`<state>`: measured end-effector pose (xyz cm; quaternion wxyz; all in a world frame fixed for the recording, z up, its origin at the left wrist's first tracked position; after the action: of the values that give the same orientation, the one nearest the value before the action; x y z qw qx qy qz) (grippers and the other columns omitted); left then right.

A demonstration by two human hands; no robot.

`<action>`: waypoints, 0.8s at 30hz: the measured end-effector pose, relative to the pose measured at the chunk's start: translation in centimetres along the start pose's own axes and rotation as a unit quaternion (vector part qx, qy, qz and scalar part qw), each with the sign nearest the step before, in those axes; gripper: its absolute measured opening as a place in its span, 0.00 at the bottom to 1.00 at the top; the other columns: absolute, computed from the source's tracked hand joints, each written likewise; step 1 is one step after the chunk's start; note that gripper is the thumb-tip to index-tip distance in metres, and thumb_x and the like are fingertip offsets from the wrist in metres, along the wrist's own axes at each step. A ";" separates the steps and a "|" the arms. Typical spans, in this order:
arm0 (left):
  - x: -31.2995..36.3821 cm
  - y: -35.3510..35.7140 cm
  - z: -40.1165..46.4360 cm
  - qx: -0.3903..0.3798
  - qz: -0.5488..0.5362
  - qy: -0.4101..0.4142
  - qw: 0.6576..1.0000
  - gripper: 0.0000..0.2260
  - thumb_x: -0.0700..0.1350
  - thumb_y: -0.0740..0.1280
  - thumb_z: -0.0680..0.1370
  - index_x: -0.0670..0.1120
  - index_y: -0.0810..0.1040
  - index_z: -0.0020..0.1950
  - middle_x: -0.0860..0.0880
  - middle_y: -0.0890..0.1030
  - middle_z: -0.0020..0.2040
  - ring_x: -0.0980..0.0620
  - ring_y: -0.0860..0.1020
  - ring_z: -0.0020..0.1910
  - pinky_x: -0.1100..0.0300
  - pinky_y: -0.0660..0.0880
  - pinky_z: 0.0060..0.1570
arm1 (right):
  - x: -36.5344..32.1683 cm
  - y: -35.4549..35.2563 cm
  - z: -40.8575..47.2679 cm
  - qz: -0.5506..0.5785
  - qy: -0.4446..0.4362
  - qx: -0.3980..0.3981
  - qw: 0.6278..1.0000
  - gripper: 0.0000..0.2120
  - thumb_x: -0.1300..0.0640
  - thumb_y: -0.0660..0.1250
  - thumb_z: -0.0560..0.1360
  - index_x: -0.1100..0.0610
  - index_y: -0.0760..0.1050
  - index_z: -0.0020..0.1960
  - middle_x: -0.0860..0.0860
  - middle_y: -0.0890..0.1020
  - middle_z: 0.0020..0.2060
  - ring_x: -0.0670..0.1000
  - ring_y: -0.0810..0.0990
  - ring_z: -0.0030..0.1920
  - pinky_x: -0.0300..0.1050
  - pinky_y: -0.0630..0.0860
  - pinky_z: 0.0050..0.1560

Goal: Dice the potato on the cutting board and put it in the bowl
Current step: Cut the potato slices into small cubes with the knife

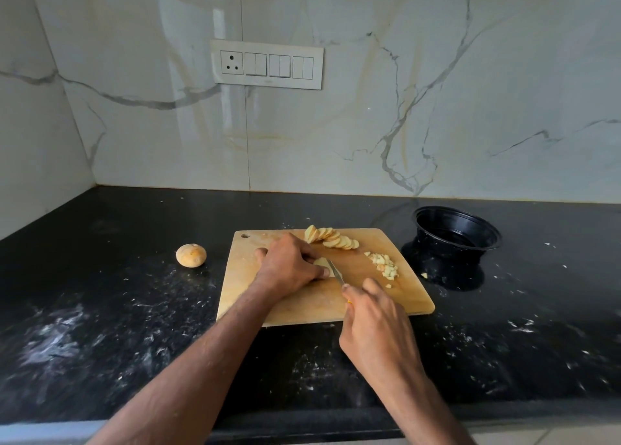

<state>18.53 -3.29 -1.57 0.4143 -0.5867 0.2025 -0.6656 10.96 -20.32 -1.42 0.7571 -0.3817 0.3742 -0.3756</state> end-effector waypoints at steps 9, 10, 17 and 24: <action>0.0 0.1 -0.1 -0.016 -0.011 0.023 1.000 0.17 0.55 0.78 0.71 0.50 0.76 0.30 0.57 0.75 0.31 0.57 0.72 0.40 0.42 0.65 0.61 | 1.0 -1.1 -0.3 0.018 0.049 0.035 0.998 0.15 0.57 0.65 0.80 0.53 0.79 0.66 0.44 0.77 0.50 0.46 0.82 0.43 0.40 0.81 0.48; -0.1 0.1 -0.1 -0.013 -0.012 0.022 1.000 0.17 0.55 0.78 0.71 0.50 0.76 0.30 0.57 0.75 0.31 0.57 0.72 0.39 0.43 0.65 0.60 | 1.0 -1.2 -0.3 0.023 0.053 0.040 0.998 0.15 0.57 0.65 0.80 0.53 0.79 0.65 0.45 0.77 0.50 0.46 0.82 0.43 0.40 0.81 0.48; -0.1 -0.4 -0.2 0.027 -0.021 0.018 0.999 0.16 0.57 0.80 0.68 0.46 0.85 0.44 0.52 0.84 0.39 0.55 0.77 0.43 0.50 0.63 0.51 | -0.1 -1.4 1.2 0.050 0.041 0.057 0.996 0.14 0.58 0.66 0.79 0.55 0.80 0.64 0.46 0.78 0.51 0.48 0.81 0.46 0.42 0.80 0.51; -0.1 -0.3 -0.1 0.008 -0.015 0.027 0.999 0.15 0.55 0.79 0.68 0.48 0.79 0.33 0.56 0.76 0.31 0.57 0.73 0.38 0.51 0.62 0.47 | -0.9 -0.5 2.3 0.066 0.043 0.048 0.996 0.14 0.57 0.64 0.80 0.53 0.79 0.64 0.47 0.78 0.51 0.49 0.81 0.48 0.46 0.79 0.54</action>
<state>18.33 -3.09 -1.45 0.4035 -0.5683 0.1990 -0.6889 12.39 -19.09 0.25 0.7810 -0.3030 0.4120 -0.3585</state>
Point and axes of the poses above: each hand's wrist, its own z-axis towards the middle knuckle, its own y-axis out of the palm, x = y × z, the point moved 8 cm from there along z, towards the middle knuckle
